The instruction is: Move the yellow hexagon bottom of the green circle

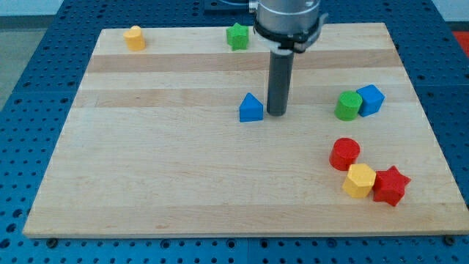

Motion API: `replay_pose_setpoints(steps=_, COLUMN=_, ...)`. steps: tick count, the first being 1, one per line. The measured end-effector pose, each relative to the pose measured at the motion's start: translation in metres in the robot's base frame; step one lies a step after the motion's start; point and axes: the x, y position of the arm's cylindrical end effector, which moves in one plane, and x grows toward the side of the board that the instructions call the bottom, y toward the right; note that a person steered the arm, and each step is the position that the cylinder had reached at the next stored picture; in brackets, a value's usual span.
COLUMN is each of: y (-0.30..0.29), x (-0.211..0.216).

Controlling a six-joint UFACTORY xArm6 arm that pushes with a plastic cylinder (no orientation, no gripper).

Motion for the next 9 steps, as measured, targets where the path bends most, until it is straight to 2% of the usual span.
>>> replay_pose_setpoints(steps=4, y=0.007, x=0.147)
replay_pose_setpoints(steps=5, y=0.038, x=0.166)
replay_pose_setpoints(steps=7, y=0.088, x=0.177)
replay_pose_setpoints(steps=9, y=0.100, x=0.167)
